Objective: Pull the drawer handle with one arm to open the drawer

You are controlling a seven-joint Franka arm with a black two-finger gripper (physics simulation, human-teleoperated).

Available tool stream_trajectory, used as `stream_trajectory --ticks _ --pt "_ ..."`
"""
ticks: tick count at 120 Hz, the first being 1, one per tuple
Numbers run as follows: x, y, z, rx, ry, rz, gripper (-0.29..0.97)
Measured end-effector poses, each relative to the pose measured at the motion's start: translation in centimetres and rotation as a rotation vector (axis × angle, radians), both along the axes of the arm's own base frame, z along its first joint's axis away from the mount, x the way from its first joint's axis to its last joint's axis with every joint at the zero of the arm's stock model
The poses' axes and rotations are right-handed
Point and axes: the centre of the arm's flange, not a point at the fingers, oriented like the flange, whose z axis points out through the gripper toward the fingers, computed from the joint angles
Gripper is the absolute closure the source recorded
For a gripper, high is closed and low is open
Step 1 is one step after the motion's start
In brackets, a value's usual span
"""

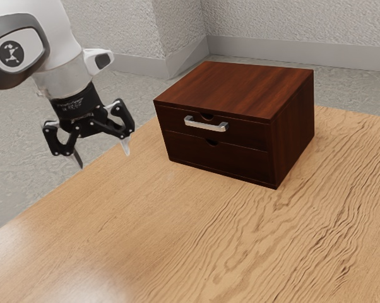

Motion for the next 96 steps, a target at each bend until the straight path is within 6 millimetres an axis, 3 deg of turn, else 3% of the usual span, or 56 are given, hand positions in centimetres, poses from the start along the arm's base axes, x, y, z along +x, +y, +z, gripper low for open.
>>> stream_trajectory --ticks 16,28,48,65,87,96 --pt "0.7 0.0 -0.9 -0.016 -0.012 0.174 0.00" --pt "3.2 0.1 -2.8 -0.033 -0.012 0.278 0.00" --pt "8.5 -2.5 -4.7 -0.063 -0.035 0.363 0.00" --pt "11.6 -4.0 -4.8 -0.112 -0.096 0.434 0.00" --pt "13.8 0.3 -6.0 -0.138 -0.130 0.591 0.00" --pt "15.1 0.7 -6.5 -0.146 -0.141 0.622 0.00"
